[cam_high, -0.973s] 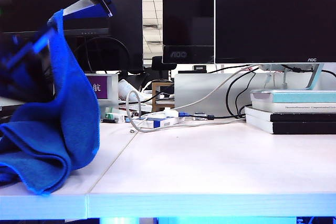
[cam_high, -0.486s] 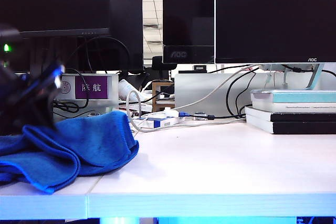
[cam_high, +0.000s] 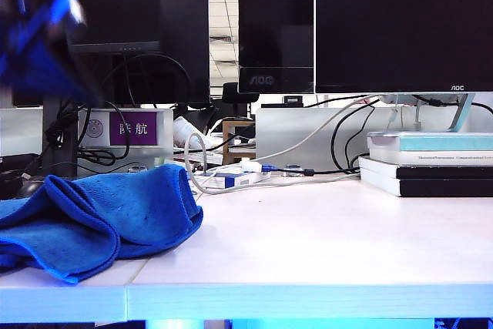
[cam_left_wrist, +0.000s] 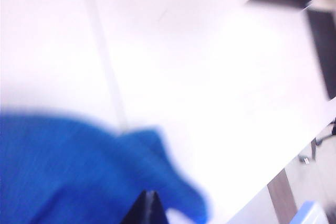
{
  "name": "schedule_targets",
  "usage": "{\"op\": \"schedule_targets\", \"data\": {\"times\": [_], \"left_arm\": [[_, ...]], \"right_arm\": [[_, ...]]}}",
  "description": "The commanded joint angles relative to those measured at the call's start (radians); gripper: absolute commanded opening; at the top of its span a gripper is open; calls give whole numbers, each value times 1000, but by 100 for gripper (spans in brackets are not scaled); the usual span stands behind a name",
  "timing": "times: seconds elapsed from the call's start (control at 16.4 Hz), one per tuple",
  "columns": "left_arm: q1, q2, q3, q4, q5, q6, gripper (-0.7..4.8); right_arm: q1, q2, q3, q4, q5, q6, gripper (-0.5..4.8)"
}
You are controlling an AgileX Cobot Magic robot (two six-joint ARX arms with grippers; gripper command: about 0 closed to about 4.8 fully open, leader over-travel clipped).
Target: Wipe the table from right to left using the rag.
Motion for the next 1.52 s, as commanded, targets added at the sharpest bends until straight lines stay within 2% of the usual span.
{"op": "schedule_targets", "data": {"times": [0.06,0.24,0.3,0.49,0.67,0.85,0.91,1.09,1.28,1.52], "left_arm": [[0,-75,48,13,-51,5,-5],[0,-160,167,-10,-237,5,-5],[0,-275,200,34,-315,48,-5],[-1,-480,200,19,-413,59,-5],[-1,-629,199,-33,-462,100,-5],[-1,-762,198,-185,-468,133,-5],[-1,-799,193,-237,-477,168,-5],[0,-911,137,-278,-517,200,-5],[0,-984,12,-267,-513,173,-5],[0,-1012,-164,-158,-531,147,-5]], "right_arm": [[-13,-54,4,-2,60,-31,-6],[-20,-145,4,-49,134,-77,-6],[-16,-247,3,-118,191,-156,-6],[-15,-372,3,-230,242,-250,-6],[-15,-435,-1,-319,328,-289,-6],[-15,-491,-72,-314,421,-287,-6],[-15,-507,-124,-301,423,-286,-7],[-15,-602,-398,-151,423,-242,-6],[-10,-784,-763,132,428,-194,-6],[-11,-1037,-1180,430,520,-193,-7]]}}
